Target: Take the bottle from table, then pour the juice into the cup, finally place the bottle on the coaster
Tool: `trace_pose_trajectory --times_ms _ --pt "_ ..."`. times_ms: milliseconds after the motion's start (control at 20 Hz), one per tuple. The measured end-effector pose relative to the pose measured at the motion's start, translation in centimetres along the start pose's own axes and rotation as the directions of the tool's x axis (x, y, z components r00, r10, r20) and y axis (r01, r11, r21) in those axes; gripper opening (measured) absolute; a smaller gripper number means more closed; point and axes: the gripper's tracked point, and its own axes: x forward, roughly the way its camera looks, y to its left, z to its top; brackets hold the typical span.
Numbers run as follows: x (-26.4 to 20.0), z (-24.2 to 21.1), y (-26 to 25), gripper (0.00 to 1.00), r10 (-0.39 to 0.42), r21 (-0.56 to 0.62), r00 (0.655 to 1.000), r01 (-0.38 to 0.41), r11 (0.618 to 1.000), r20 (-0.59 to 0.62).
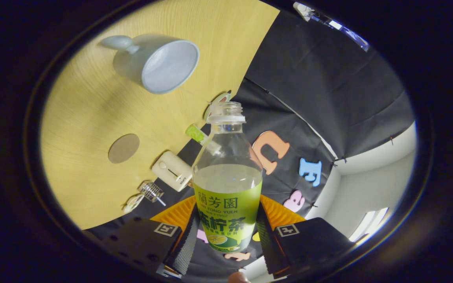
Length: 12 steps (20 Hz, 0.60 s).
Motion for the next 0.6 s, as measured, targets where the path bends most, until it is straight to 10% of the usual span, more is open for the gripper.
trace_pose_trajectory --times_ms 600 --pt "-0.6 -1.3 2.6 0.76 0.062 0.298 0.997 -0.043 0.954 -0.052"
